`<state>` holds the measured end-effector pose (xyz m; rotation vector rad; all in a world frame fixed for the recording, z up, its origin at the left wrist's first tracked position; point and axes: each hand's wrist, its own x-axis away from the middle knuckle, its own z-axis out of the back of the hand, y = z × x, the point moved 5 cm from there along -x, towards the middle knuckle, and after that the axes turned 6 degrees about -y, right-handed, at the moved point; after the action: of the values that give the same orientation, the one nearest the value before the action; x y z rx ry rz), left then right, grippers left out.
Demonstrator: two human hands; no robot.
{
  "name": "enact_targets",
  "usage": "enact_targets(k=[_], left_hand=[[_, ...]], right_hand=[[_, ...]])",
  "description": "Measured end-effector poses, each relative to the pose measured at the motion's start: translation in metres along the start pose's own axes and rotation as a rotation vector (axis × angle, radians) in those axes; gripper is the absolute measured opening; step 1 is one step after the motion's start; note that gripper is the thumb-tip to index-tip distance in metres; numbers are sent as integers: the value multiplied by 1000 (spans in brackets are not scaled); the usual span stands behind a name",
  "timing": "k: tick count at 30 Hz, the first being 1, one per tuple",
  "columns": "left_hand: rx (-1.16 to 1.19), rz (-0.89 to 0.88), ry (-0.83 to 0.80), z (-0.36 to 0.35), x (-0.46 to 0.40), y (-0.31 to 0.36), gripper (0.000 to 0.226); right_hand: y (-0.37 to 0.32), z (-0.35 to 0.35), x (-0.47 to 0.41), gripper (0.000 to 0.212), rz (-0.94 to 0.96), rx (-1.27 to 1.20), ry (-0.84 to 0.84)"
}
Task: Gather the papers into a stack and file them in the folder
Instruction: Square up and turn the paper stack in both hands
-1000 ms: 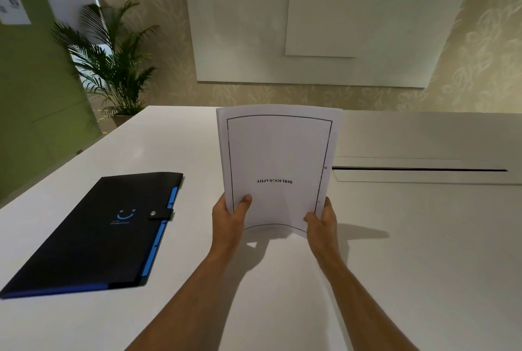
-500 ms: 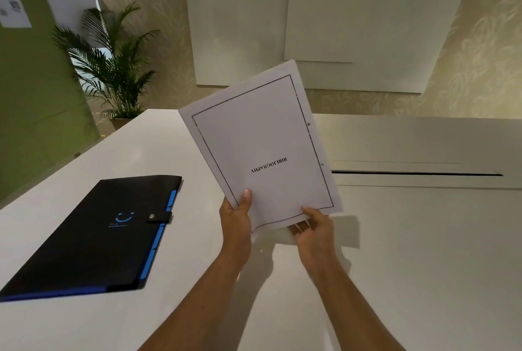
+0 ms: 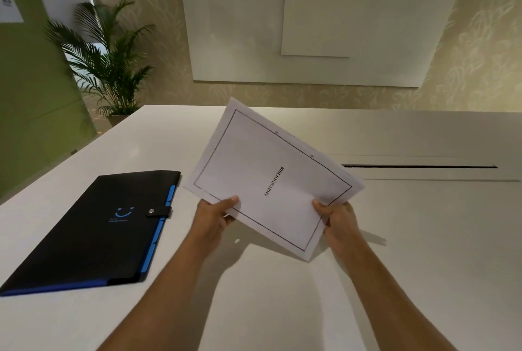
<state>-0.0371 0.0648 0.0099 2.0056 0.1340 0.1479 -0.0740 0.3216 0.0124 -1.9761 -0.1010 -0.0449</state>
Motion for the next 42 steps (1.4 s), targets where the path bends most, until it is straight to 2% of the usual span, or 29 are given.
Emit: enact_targets(k=[2,4,8,11,14,18,21,24,27,29,38,42], left_hand=[[54,36,43,20,-6,8,7],[11,6,27,33,-10,21,23],[-303,-18,-95,34,-13,45,24],[-474,-35,-133,28,-16,58,32],[-489,-112,-71,22,-18,64,38],[-533,-295,47,10,-10,74,37],[-503,-436,99,0,-3,87,34],[-480,-501,145,-7,5,88,28],[-453,-461,184,-1,9,73,36],[-406,-400,216,6,10,61,41],[-453,-360,220,7,13,45,38],[-495,-382,197,9,15,38,33]], right_hand=[[-5,8,-5,24,-24,39,10],[-10,14,-12,23,-36,64,-14],[-26,20,-21,26,-24,168,-94],[-38,10,-20,28,10,348,-190],[-46,0,-21,26,67,446,-218],[-62,-5,-22,18,190,537,-132],[-74,-13,-16,29,311,491,-123],[-72,-19,-9,42,384,473,-128],[-53,-18,-5,60,358,444,-124],[-41,-16,-4,61,322,413,-103],[-26,-18,-5,34,323,350,11],[-17,-15,-7,32,307,377,27]])
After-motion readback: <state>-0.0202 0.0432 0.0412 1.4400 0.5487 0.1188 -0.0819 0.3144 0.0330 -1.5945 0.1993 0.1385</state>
